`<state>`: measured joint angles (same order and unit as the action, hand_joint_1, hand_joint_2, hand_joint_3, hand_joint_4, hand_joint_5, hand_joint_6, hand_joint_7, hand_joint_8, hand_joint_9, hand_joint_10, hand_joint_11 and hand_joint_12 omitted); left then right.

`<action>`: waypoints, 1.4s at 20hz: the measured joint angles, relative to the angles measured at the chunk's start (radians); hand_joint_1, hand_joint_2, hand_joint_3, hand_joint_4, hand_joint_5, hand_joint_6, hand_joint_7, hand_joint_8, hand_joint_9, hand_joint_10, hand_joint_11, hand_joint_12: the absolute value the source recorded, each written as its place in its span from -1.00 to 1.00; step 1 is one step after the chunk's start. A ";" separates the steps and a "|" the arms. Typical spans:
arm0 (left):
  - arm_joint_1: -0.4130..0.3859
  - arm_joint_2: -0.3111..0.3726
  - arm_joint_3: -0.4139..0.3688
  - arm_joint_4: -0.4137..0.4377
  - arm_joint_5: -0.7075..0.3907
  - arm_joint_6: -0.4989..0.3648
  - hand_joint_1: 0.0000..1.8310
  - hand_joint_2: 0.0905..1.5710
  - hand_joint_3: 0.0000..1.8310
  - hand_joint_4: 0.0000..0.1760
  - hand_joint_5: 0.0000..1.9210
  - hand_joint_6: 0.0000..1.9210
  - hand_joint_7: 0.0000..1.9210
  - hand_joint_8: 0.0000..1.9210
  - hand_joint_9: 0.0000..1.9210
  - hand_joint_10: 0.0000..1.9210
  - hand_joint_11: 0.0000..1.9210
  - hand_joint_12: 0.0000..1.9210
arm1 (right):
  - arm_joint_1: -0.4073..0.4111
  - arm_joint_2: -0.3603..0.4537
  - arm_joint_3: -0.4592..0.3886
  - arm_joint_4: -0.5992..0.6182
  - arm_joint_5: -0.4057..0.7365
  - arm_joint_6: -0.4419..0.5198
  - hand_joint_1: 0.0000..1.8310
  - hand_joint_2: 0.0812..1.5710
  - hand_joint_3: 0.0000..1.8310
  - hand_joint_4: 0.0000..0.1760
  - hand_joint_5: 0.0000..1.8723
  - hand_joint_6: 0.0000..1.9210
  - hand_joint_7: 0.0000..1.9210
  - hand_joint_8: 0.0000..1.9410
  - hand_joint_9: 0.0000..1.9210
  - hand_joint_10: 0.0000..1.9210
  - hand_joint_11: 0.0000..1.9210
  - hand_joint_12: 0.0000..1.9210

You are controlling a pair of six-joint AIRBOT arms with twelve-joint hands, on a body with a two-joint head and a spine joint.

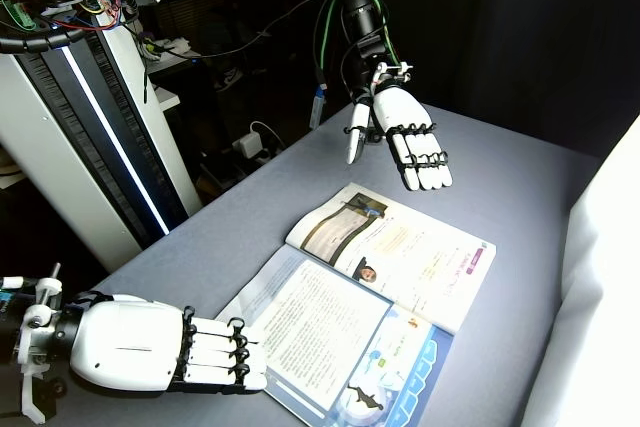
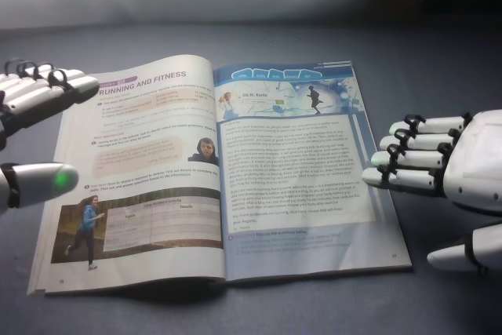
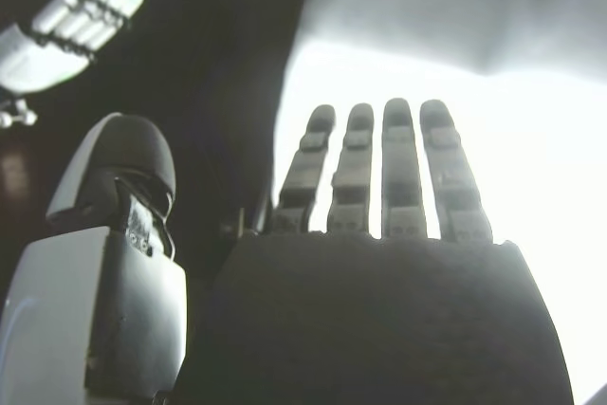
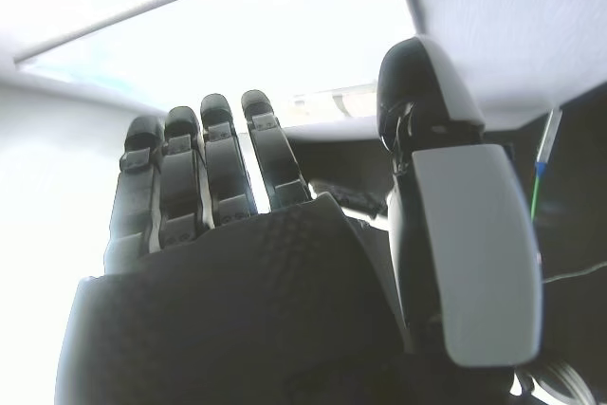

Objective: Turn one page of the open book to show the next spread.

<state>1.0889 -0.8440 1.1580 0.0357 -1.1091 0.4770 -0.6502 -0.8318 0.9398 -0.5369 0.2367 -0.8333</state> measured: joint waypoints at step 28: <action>0.068 0.026 -0.025 -0.067 -0.056 0.021 -1.00 0.67 -1.00 -1.00 -1.00 -1.00 -1.00 -1.00 -1.00 -1.00 -1.00 -1.00 | 0.058 -0.214 0.167 -0.576 0.054 0.630 -1.00 0.38 -1.00 -1.00 -1.00 -1.00 -1.00 -1.00 -1.00 -1.00 -1.00 -1.00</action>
<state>1.1568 -0.8181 1.1332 -0.0311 -1.1652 0.4980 -0.5922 -1.0458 1.1065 -1.1133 0.2909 -0.2035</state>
